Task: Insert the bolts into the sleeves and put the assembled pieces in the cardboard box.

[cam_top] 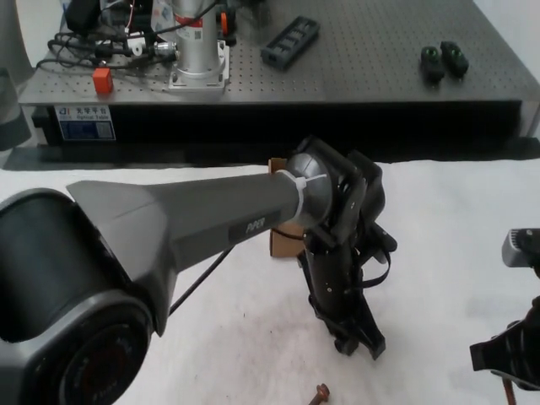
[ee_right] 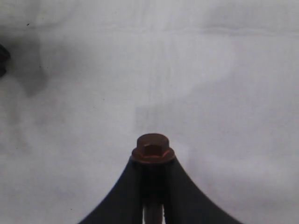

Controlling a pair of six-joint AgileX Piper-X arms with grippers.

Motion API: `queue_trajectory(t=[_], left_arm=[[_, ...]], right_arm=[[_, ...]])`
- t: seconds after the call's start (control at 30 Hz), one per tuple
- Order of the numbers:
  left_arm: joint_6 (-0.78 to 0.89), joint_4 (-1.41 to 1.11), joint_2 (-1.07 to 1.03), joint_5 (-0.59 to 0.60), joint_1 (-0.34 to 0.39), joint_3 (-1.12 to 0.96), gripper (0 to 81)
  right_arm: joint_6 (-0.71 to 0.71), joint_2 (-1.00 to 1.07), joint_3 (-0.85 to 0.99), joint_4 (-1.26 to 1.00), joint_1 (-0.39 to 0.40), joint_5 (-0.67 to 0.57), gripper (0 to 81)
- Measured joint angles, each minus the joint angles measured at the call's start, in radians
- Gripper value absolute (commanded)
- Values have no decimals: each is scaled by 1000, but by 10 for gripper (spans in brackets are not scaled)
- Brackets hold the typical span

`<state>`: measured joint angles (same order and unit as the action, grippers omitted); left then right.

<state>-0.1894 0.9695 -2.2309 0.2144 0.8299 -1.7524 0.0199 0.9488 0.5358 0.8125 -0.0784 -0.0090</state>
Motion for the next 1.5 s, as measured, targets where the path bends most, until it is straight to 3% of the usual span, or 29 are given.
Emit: queue_trajectory(t=[0.07, 0.27, 0.47, 0.57, 0.6, 0.77, 1.0, 1.5], left_arm=[[8, 2, -3, -7, 0, -9, 0], [56, -6, 36, -6, -6, 2, 3], [167, -314, 440, 82, -104, 353, 3], [242, -536, 624, 212, -140, 555, 3], [278, -607, 676, 282, -142, 621, 3], [331, -828, 845, 391, -129, 823, 6], [385, -980, 949, 451, -129, 942, 6], [392, -1022, 975, 388, -129, 952, 6]], right_arm=[[0, -3, 0, 0, 0, -3, 50], [-94, -59, -3, -103, 0, -168, 50], [-464, -109, -15, -601, 14, -493, 50], [-601, -68, -17, -839, 112, -557, 50], [-639, -58, -17, -919, 138, -559, 50], [-719, -18, -17, -1140, 223, -536, 50], [-735, 29, -6, -1188, 328, -502, 50], [-704, 32, -6, -1135, 342, -441, 50]])
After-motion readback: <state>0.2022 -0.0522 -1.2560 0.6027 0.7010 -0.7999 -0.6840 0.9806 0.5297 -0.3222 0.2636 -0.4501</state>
